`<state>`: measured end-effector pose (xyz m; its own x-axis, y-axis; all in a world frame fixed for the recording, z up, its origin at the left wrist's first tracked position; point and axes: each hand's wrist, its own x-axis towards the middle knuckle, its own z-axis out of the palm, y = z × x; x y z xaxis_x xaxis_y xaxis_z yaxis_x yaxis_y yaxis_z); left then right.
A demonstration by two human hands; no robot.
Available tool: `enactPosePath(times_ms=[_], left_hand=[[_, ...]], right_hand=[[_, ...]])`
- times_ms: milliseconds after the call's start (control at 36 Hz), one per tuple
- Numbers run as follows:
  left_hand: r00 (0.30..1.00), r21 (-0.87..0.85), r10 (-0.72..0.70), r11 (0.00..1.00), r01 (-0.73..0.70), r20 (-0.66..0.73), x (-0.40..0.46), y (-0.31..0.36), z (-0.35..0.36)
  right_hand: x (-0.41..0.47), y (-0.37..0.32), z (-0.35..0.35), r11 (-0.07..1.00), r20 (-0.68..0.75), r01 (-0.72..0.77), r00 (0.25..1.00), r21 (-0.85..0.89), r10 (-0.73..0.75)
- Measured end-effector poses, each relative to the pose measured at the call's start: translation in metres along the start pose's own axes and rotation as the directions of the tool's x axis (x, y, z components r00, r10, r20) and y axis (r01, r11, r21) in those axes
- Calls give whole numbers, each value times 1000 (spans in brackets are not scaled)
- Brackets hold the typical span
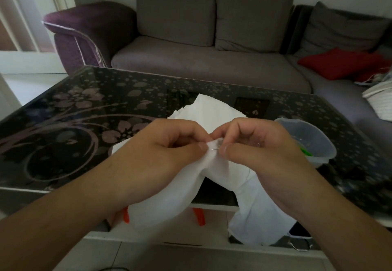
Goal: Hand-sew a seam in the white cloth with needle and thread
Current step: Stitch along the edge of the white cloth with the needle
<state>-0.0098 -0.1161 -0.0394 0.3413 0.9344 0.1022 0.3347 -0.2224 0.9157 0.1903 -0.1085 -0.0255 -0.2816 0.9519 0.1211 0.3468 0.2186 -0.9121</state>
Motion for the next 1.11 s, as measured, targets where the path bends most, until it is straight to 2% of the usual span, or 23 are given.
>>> enactPosePath(times_ms=[278,778,1111], left_hand=[[1000,60,-4,998,4,-8,1,-1,0],[999,100,-3,995,7,-33,0,1,2],[999,150,-6,989,13,-51,0,1,4]], right_hand=[[2,4,-1,999,-27,16,999,-42,-17],[4,8,-1,1000,-14,2,1000,-9,-2],[2,4,1,997,-44,-5,999,-76,1]])
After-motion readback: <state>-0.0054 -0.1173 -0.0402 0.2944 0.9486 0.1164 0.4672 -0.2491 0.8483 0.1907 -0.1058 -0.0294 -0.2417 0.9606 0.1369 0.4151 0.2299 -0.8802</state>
